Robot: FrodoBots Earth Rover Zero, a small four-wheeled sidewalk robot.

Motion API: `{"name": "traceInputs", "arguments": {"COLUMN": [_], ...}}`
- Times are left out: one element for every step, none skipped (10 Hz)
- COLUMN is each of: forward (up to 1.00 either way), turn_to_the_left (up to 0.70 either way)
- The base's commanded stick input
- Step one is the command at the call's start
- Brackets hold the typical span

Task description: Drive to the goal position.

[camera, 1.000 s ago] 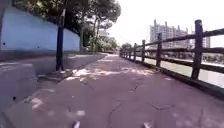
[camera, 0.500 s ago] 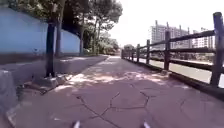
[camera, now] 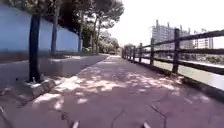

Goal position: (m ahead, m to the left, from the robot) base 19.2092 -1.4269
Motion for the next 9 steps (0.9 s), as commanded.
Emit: {"name": "traceInputs", "arguments": {"forward": [1.0, 1.0, 1.0, 1.0, 1.0, 1.0, 1.0, 1.0, 1.0], "turn_to_the_left": [0.0, 0.0, 0.0, 0.0, 0.0, 0.0, 0.0, 0.0, 0.0]}}
